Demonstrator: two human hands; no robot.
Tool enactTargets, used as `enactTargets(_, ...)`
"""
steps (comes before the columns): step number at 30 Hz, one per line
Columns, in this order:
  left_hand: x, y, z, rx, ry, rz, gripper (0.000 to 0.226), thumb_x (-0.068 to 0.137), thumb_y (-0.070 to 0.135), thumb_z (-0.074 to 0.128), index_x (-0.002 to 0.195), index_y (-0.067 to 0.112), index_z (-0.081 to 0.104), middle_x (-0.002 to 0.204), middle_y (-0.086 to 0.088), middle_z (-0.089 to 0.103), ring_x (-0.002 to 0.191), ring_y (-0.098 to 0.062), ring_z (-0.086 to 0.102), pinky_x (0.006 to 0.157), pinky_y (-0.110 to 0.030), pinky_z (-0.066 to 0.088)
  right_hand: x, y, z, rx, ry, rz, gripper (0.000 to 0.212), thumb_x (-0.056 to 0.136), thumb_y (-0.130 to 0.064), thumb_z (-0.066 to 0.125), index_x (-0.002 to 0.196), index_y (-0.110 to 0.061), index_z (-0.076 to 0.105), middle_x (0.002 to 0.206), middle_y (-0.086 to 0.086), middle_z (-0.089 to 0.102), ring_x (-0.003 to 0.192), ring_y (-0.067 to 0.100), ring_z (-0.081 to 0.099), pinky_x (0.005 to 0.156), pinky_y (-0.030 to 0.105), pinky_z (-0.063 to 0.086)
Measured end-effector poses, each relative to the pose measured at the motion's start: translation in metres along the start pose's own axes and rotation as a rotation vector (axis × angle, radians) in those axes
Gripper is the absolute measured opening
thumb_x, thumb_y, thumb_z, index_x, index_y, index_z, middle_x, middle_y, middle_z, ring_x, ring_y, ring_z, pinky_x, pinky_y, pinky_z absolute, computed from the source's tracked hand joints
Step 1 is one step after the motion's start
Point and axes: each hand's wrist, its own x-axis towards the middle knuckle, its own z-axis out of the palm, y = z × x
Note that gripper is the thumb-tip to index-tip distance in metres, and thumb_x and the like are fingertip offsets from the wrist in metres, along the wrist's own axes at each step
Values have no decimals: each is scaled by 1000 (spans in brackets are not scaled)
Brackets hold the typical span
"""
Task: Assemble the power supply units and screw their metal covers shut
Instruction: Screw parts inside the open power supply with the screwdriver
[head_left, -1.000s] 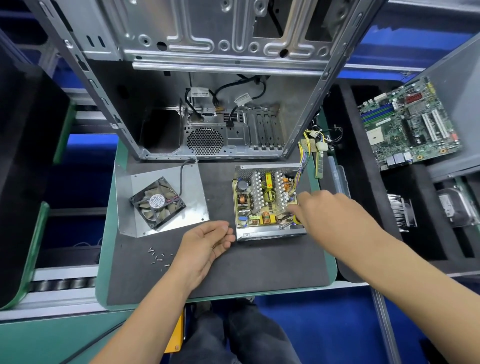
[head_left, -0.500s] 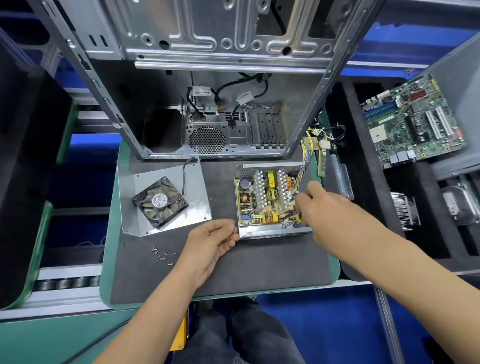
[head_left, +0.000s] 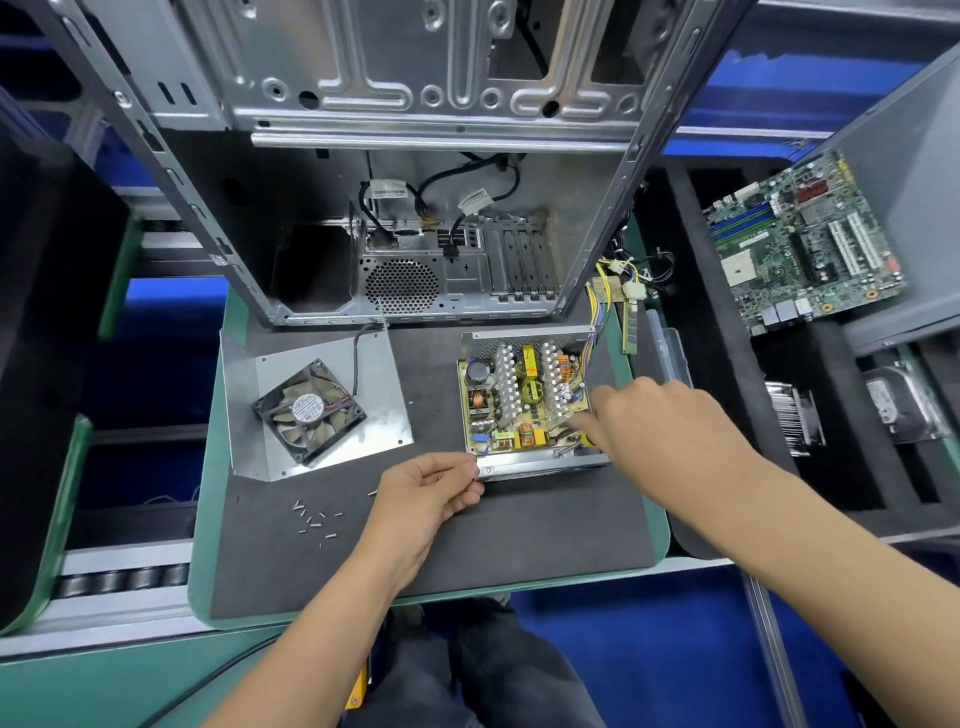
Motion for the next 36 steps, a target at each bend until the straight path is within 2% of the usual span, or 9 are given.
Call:
enactTargets(5, -8, -8, 11, 106, -33, -18, 5, 87, -2, 70, 91, -1, 73, 77, -16, 74, 70, -18, 72, 67, -19, 57, -2, 8, 4, 134, -53, -90, 24, 93, -9, 57, 114, -18, 48, 106, 1, 40, 85, 25, 60, 75, 38, 55)
enactTargets(8, -12, -14, 20, 154, -32, -19, 5, 88, 0, 70, 92, 0, 73, 73, -13, 73, 65, -15, 69, 66, -19, 57, 3, 15, 4, 63, -3, -85, 19, 95, -14, 56, 113, -21, 55, 105, -1, 49, 89, 25, 63, 71, 30, 46)
enactTargets(11, -12, -12, 17, 111, -40, -32, 6, 89, -2, 68, 93, -1, 73, 75, -15, 73, 66, -16, 69, 64, -19, 57, 6, 23, 9, 102, 22, -48, 16, 99, -33, 53, 105, -19, 58, 97, 1, 59, 91, 29, 63, 71, 32, 42)
enactTargets(15, -11, -6, 6, -11, -4, -58, 9, 91, 0, 65, 97, -1, 71, 84, -15, 74, 72, -17, 72, 64, -20, 57, 1, 34, 22, 483, 99, 25, 24, 88, -44, 69, 88, -20, 65, 66, -3, 58, 70, 20, 60, 62, 29, 47)
enactTargets(18, -10, -3, 0, -172, 13, -77, 10, 92, 0, 62, 97, -2, 70, 86, -15, 75, 73, -17, 73, 65, -21, 58, -7, 35, 32, 824, 299, 127, 16, 78, -34, 81, 76, -24, 68, 57, -12, 60, 59, 4, 56, 57, 11, 42)
enactTargets(22, -11, 0, -3, -309, -6, -80, 13, 77, 2, 68, 87, 1, 77, 86, -15, 74, 75, -18, 73, 65, -22, 58, -14, 26, 38, 1263, 560, 429, 28, 92, -42, 63, 70, -25, 61, 57, -17, 64, 48, 4, 50, 50, 13, 40)
enactTargets(26, -13, 2, 1, -341, -43, -73, 15, 74, 5, 67, 79, 8, 81, 84, -13, 75, 74, -16, 73, 65, -21, 58, -9, -6, 42, 1707, 479, 521, 32, 98, -37, 58, 81, -11, 59, 60, -1, 67, 42, 11, 52, 40, 20, 43)
enactTargets(28, -14, 2, 5, -352, -56, -61, 16, 76, 6, 65, 77, 9, 81, 82, -13, 75, 74, -16, 74, 64, -22, 58, -7, -20, 47, 1721, 429, 482, 36, 98, -37, 58, 84, -4, 60, 59, 1, 66, 42, 13, 52, 39, 20, 41)
enactTargets(36, -16, 5, 10, -374, -85, -4, 16, 73, 2, 65, 74, 8, 80, 80, -14, 74, 74, -17, 74, 66, -20, 58, -6, -32, 55, 1796, 391, 495, 32, 95, -43, 60, 74, -19, 59, 59, 3, 65, 42, 14, 51, 40, 20, 40)
